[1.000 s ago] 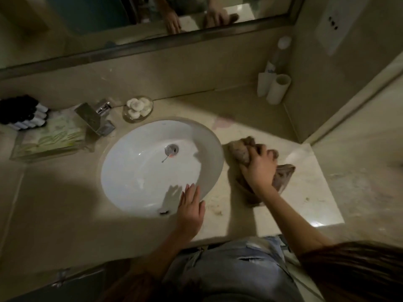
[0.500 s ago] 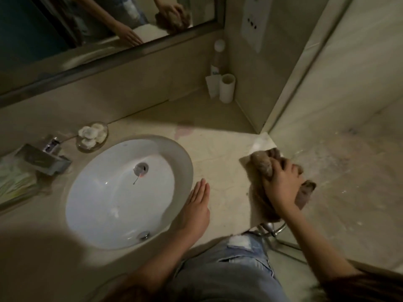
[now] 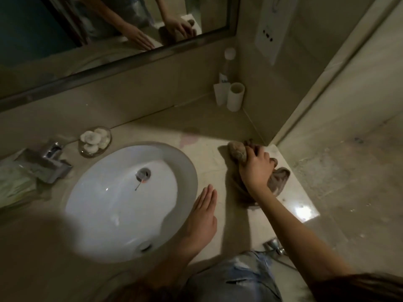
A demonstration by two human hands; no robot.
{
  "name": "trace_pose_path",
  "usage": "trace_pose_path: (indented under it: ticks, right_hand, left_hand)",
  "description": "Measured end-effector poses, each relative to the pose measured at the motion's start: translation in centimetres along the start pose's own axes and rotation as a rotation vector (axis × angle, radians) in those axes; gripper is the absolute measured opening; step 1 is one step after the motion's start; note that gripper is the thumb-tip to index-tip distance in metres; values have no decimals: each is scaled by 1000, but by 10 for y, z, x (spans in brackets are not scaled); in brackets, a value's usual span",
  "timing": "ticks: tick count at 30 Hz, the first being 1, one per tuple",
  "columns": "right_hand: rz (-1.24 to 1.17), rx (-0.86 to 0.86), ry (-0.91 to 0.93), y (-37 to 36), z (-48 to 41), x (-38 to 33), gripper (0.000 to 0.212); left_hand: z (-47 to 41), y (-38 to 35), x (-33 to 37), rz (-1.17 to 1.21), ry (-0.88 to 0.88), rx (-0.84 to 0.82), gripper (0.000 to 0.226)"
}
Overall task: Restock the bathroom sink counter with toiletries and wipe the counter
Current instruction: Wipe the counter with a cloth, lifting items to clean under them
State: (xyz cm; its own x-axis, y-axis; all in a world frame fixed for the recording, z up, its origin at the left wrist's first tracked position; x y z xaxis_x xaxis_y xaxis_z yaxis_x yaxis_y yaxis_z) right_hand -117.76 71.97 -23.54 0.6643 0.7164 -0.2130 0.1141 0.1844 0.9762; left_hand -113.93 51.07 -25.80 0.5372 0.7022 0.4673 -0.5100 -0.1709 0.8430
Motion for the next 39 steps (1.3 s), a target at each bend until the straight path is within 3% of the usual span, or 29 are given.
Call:
trace_pose_path:
  ticks: [5,6,10,13,15,19,21,23,27,29,31,33,36,39]
  right_hand:
    - [19,-33,396,-15,5,-59,52]
    - [24,-28,401,-16,-4,-54,51]
    - [-12,-50,8,-20,-52,-59,53]
    - [8,-70,-22,-27,-66,-106,53]
    - [-9,-94,55,-37,-69,-142,55]
    - [17,-183,357,-55,-55,-217,58]
    - [-5,-212,572,-54,-52,-227,58]
    - [-108,-191,664,-43,-59,-205,59]
    - [-72,-36,402,-34,-96,-135,53]
    - [59,8,227,-40,-102,-143,46]
    - [164,68,171,-46,-96,-179,32]
    - [118,46,228,-56,-90,-229,37]
    - [58,-162,388,-75,-62,-301,51]
    - [0,-225,552,-77,-56,-333,53]
  left_hand:
    - [-31,22,-17,-19,145,81,66]
    - [-36,28,-23,-37,158,101,67]
    - [-48,60,-59,60,231,236,68]
    - [-56,85,-87,174,342,333,63]
    - [-65,90,-102,310,361,348,61]
    - [-77,95,-114,316,426,320,70]
    - [-76,92,-122,303,443,318,75]
    - [-69,88,-134,287,464,329,77]
    - [-59,92,-162,295,554,340,69]
    - [-59,95,-172,324,595,343,68]
    - [-60,95,-175,365,609,343,67]
    - [-54,92,-177,394,632,371,67]
    - [-40,93,-181,431,642,412,67]
    - [-38,103,-195,388,612,483,60]
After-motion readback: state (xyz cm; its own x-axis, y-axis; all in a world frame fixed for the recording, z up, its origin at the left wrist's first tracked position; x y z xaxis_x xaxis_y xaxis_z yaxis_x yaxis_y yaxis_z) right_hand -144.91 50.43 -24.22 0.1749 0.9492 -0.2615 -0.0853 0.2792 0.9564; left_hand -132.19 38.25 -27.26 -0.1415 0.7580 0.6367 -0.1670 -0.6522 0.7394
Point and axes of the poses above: each hand's wrist, its own z-axis away from the middle knuckle, its own y-axis out of the back of the hand, x = y × z, the point moved 7 cm from there along -z, towards the middle knuckle, and after that the axes turned 6 degrees about z, right-handed, at the moved point
